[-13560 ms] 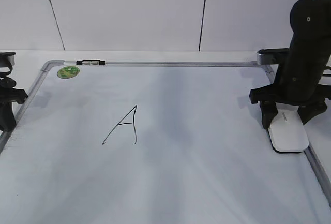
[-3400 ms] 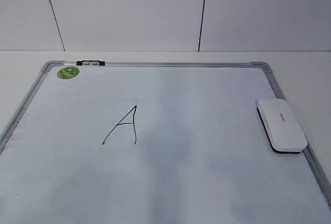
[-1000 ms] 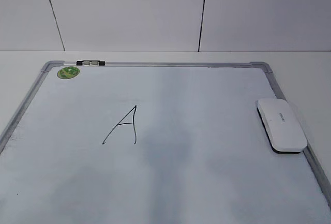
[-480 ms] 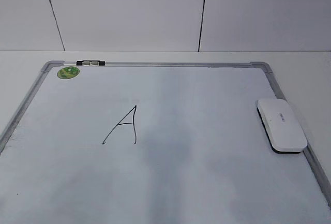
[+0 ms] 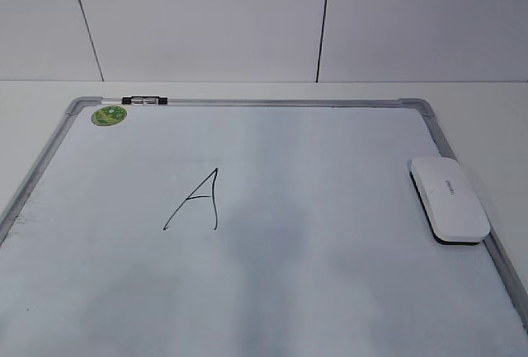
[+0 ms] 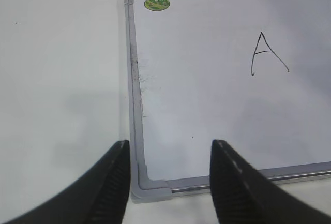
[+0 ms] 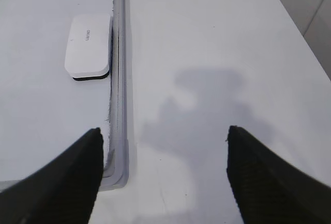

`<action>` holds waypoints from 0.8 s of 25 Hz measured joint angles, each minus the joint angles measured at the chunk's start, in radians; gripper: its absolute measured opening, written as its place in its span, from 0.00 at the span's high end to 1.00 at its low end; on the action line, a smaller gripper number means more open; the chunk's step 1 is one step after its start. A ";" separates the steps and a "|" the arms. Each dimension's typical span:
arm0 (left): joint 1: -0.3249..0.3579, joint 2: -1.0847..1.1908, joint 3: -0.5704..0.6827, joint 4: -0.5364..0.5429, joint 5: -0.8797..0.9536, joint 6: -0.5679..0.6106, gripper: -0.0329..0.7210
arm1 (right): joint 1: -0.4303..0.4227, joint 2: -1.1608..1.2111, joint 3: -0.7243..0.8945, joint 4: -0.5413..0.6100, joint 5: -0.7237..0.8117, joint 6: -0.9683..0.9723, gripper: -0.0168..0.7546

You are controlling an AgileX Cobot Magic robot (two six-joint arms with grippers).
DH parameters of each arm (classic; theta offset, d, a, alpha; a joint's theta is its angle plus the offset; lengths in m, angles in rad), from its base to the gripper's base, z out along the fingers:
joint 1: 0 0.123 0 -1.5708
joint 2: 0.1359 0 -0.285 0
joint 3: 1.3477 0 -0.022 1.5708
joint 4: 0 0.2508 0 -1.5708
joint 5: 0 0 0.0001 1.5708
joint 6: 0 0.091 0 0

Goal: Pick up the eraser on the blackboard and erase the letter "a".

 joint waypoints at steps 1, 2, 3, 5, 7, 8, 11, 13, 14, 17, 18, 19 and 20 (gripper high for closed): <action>0.000 0.000 0.000 0.000 0.000 0.000 0.46 | 0.000 0.000 0.000 0.000 0.000 0.000 0.21; 0.000 0.000 0.000 0.000 0.000 0.000 0.46 | 0.000 0.000 0.000 0.000 0.000 0.000 0.21; 0.000 0.000 0.000 0.000 0.000 0.000 0.46 | 0.000 0.000 0.000 0.000 0.000 0.000 0.21; 0.000 0.000 0.000 0.000 0.000 0.000 0.46 | 0.000 0.000 0.000 0.000 0.000 0.000 0.21; 0.000 0.000 0.000 0.000 0.000 0.000 0.46 | 0.000 0.000 0.000 0.000 0.000 0.000 0.21; 0.000 0.000 0.000 0.000 0.000 0.000 0.46 | 0.000 0.000 0.000 0.000 0.000 0.000 0.21; 0.000 0.000 0.000 0.000 0.000 0.000 0.46 | 0.000 0.000 0.000 0.000 0.000 0.000 0.21; 0.000 0.000 0.000 0.000 0.000 0.000 0.46 | 0.000 0.000 0.000 0.000 0.000 0.000 0.21; 0.000 0.000 0.000 0.000 0.000 0.000 0.46 | 0.000 0.000 0.000 0.000 0.000 0.000 0.21; 0.000 0.000 0.000 0.000 0.000 0.000 0.46 | 0.000 0.000 0.000 0.000 0.000 0.000 0.21; 0.000 0.000 0.000 0.000 0.000 0.000 0.46 | 0.000 0.000 0.000 0.000 0.000 0.000 0.21; 0.000 0.000 0.000 0.000 0.000 0.000 0.46 | 0.000 0.000 0.000 0.000 0.000 0.000 0.21; 0.000 0.000 0.000 0.000 0.000 0.000 0.46 | 0.000 0.000 0.000 0.000 0.000 0.000 0.21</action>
